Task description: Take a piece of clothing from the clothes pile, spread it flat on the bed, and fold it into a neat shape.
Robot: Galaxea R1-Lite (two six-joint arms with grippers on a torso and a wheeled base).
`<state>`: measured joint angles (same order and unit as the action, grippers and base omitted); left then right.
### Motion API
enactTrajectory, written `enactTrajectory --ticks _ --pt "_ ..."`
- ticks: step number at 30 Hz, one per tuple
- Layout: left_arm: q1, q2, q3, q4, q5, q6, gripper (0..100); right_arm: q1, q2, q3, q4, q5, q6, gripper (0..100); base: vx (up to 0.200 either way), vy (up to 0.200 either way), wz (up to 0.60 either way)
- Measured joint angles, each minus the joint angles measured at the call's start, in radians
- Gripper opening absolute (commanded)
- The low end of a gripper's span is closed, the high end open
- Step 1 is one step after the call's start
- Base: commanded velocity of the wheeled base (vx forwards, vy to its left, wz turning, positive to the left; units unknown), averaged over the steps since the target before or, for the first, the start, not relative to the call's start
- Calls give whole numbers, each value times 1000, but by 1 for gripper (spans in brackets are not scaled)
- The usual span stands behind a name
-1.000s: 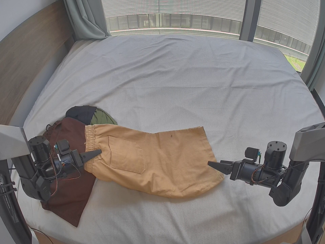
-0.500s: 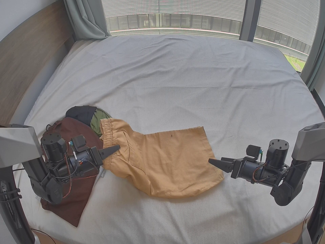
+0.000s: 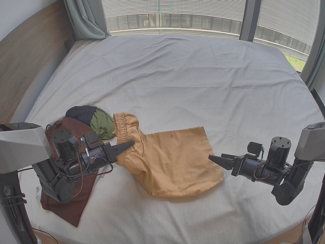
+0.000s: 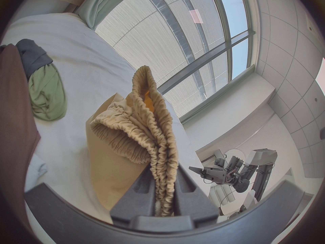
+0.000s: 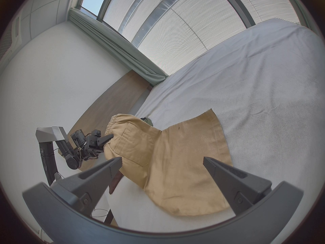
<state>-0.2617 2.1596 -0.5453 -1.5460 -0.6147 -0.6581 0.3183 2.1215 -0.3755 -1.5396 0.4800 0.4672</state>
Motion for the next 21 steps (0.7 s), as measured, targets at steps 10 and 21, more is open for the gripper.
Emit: enactTrajectory --ticks 10,21 --pt "-78 51 -113 3 45 -49 0 -1 -18 -6 0 -1 2 100 0 0 0" --pt "-125 91 -193 14 48 -106 0 -6 -38 -9 0 0 3 100 0 0 0"
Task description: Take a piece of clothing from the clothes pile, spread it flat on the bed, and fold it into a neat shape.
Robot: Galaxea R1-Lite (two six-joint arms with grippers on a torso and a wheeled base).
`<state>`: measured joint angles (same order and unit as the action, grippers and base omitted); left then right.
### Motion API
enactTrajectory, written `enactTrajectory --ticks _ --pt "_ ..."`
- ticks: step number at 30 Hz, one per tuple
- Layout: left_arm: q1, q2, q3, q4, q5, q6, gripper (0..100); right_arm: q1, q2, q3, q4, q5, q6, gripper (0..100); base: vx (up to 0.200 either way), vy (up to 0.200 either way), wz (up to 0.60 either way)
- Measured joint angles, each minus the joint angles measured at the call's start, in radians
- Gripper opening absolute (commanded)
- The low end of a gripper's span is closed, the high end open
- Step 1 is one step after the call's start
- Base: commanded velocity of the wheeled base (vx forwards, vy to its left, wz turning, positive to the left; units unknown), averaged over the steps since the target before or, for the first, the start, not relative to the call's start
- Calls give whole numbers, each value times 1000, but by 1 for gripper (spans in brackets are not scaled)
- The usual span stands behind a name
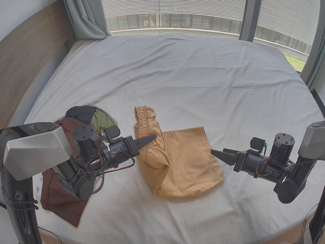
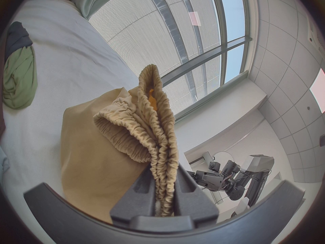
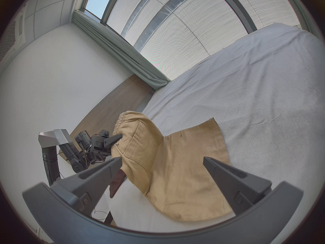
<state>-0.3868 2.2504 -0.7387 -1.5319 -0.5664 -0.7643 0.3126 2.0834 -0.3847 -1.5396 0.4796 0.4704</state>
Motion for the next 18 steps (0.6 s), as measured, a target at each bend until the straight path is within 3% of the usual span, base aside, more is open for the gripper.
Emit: enactTrajectory --ticks 10,18 --pt "-40 55 -69 25 0 -10 0 -10 -3 -22 0 0 0 100 0 0 0" --pt "-90 89 -121 30 0 -105 0 -27 -3 -48 0 0 3 100 0 0 0"
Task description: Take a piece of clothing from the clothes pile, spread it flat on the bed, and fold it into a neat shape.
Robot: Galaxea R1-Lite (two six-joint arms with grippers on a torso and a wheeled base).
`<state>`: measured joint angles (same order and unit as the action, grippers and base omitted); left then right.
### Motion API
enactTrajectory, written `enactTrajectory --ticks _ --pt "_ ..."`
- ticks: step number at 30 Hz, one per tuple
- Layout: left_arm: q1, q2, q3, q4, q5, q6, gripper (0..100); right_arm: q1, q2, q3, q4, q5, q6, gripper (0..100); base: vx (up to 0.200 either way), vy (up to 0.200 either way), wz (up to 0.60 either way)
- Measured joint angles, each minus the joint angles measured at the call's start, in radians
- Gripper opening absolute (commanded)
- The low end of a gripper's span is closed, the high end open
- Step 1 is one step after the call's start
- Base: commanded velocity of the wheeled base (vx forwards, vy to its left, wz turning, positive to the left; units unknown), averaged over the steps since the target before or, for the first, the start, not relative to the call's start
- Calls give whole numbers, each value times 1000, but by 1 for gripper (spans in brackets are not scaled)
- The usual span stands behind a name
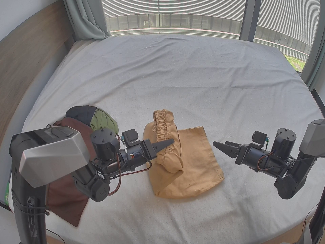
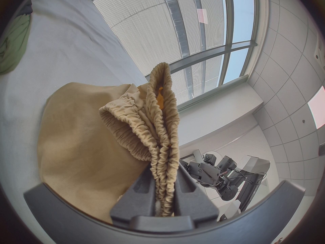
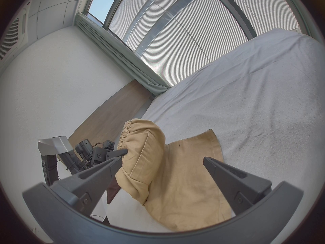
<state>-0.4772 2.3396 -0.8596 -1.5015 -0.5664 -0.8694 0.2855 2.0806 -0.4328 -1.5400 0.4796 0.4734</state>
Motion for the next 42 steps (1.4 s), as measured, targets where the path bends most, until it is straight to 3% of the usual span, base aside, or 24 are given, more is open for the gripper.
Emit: enactTrajectory --ticks 13,27,28,42 --pt "-58 99 -69 0 9 -5 0 -27 0 -31 0 0 6 100 0 0 0" --pt "-67 161 -124 2 38 -5 0 -34 0 -45 0 0 10 100 0 0 0" --pt "-67 163 -127 3 39 -5 100 -34 0 -45 0 0 10 100 0 0 0" --pt "-61 164 -132 15 44 -5 100 -34 1 -40 0 0 6 100 0 0 0"
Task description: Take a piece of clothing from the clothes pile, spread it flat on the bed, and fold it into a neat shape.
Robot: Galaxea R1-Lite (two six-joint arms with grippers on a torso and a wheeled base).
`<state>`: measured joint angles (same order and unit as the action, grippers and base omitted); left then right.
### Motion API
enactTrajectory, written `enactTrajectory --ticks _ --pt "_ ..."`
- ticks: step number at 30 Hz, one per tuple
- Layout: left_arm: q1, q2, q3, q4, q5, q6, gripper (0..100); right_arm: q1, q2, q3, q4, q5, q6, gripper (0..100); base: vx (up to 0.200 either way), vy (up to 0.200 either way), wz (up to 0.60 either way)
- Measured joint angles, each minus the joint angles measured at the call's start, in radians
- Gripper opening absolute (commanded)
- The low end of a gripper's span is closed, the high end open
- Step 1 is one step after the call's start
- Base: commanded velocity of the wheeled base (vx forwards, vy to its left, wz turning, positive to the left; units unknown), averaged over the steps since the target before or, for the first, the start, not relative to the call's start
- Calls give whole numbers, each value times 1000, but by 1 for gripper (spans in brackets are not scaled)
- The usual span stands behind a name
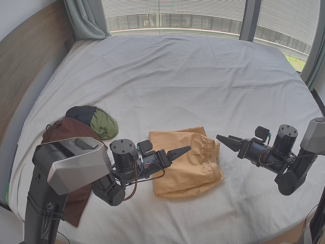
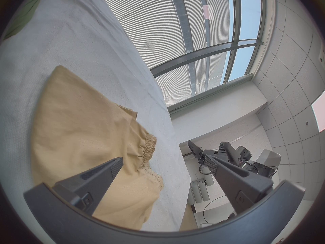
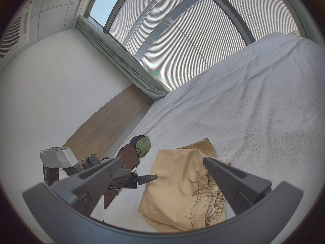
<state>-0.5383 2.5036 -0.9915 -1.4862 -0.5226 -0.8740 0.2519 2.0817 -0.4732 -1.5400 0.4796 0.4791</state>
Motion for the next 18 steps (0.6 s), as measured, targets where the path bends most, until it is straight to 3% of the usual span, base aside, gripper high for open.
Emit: enactTrajectory --ticks 12,18 --pt "49 -76 49 -12 19 16 100 17 8 32 2 1 3 100 0 0 0" --pt "94 -133 110 -15 19 105 100 50 21 62 2 2 4 100 0 0 0"
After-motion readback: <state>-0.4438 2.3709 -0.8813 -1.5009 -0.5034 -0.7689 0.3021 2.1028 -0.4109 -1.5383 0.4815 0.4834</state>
